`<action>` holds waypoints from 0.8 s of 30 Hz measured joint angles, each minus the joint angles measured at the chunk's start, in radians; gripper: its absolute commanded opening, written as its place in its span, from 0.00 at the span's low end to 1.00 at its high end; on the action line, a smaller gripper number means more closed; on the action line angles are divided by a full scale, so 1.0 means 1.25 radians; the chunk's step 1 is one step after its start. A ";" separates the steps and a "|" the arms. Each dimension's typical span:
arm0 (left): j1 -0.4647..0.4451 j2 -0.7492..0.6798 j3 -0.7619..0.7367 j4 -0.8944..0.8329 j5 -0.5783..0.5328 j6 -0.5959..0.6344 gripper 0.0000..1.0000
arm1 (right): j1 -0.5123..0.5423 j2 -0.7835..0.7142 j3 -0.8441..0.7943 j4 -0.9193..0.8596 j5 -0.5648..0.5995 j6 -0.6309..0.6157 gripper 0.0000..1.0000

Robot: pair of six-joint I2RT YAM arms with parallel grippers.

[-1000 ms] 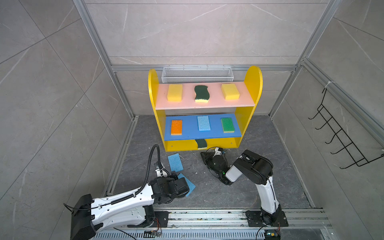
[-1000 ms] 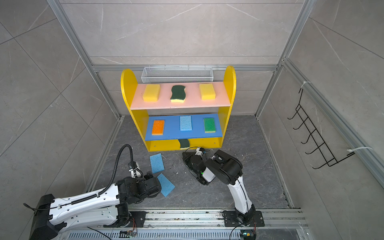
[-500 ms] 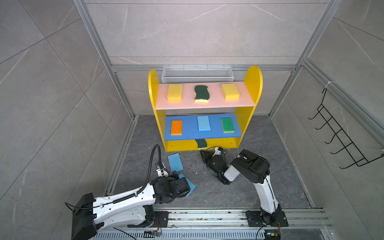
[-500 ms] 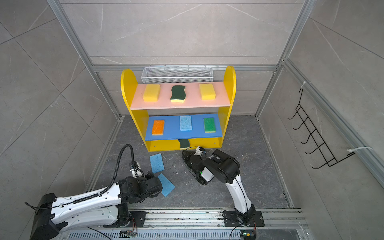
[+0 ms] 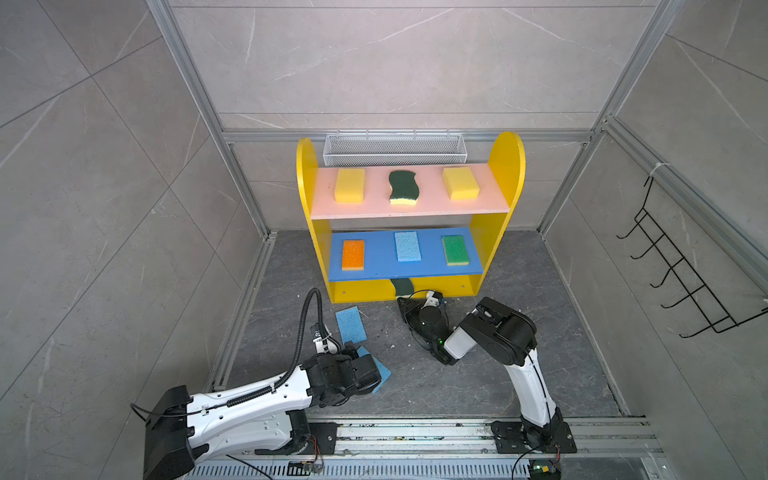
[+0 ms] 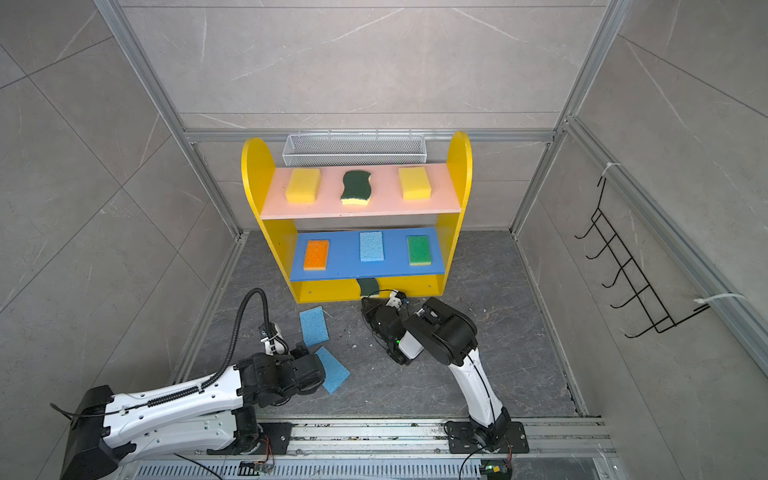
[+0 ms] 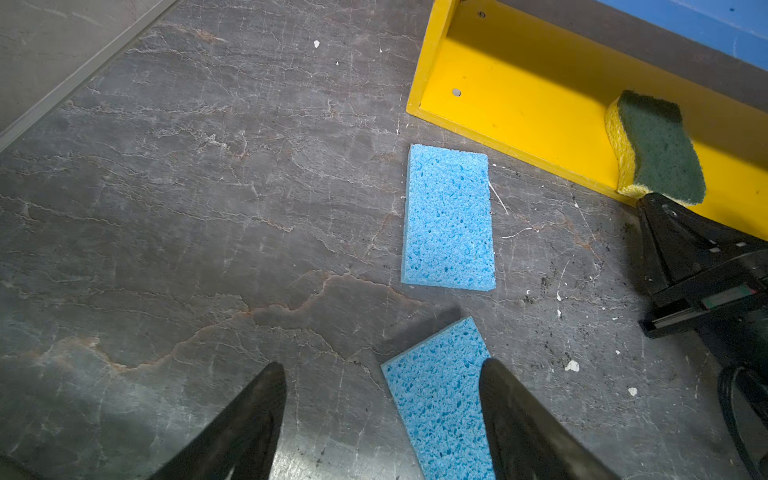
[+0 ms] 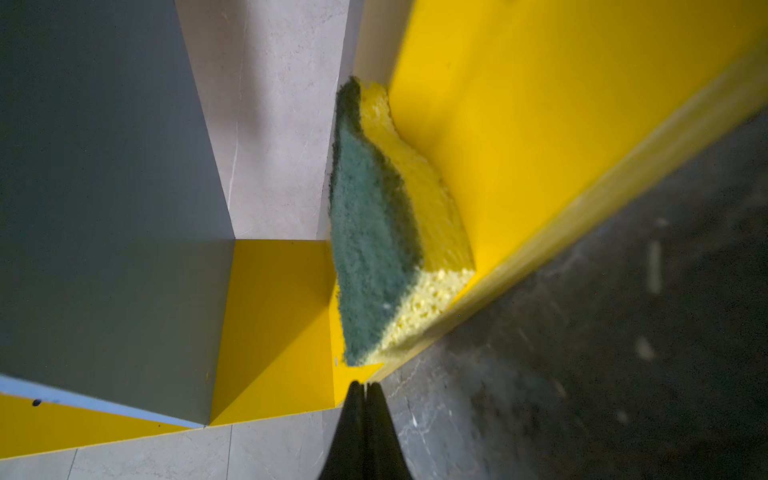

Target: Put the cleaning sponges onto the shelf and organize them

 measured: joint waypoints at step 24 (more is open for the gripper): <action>0.000 -0.007 0.000 -0.002 0.000 0.000 0.76 | 0.000 -0.020 -0.010 -0.037 0.037 0.014 0.00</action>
